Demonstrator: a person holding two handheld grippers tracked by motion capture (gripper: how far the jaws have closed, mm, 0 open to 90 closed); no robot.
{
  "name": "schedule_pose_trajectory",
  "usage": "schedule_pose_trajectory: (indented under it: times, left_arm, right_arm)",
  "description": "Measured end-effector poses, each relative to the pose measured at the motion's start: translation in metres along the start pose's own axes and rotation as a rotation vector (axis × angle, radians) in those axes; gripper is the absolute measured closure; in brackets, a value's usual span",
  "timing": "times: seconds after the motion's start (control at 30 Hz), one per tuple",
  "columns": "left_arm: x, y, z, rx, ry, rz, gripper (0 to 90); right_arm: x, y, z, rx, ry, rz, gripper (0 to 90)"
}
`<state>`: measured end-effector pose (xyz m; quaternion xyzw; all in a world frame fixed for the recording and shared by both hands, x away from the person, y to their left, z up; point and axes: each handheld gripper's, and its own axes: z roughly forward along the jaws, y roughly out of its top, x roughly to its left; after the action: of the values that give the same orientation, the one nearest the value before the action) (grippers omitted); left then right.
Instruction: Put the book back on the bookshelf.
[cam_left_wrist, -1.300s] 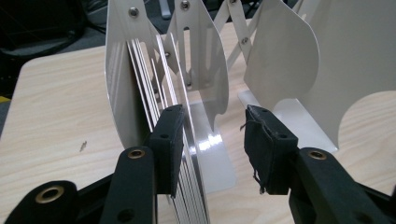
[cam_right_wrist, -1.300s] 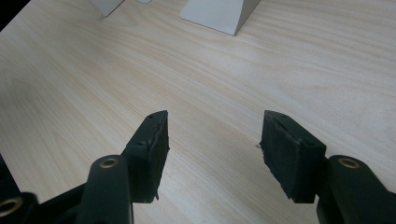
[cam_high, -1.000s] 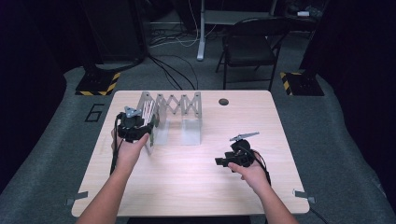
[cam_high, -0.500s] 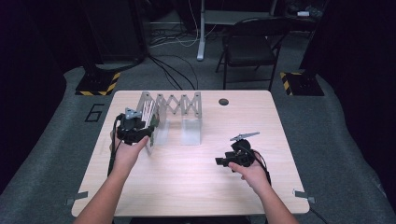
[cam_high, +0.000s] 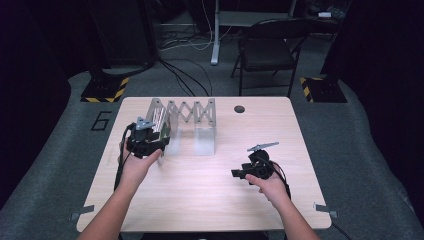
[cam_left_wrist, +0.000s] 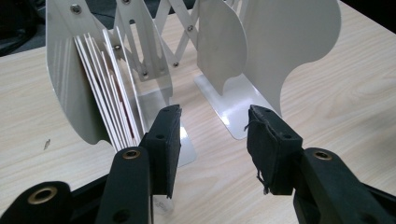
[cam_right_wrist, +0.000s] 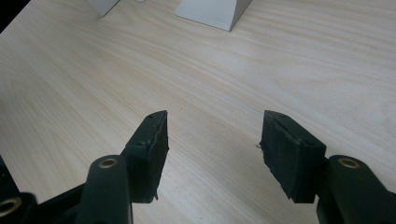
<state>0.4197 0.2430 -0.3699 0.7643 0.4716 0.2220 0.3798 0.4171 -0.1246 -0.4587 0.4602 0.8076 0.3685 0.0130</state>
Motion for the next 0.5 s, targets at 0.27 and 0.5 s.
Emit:
schedule_pose_trajectory:
  times: [0.27, 0.5]
  left_arm:
    - [-0.007, -0.007, -0.005, 0.009, -0.022, 0.020, 54.7]
    - [-0.012, -0.017, -0.011, 0.011, -0.034, 0.043, 54.7]
  right_arm:
    - [-0.001, 0.000, -0.001, -0.005, 0.003, 0.004, 41.4]
    - [0.001, 0.000, -0.002, -0.002, -0.007, -0.010, 41.4]
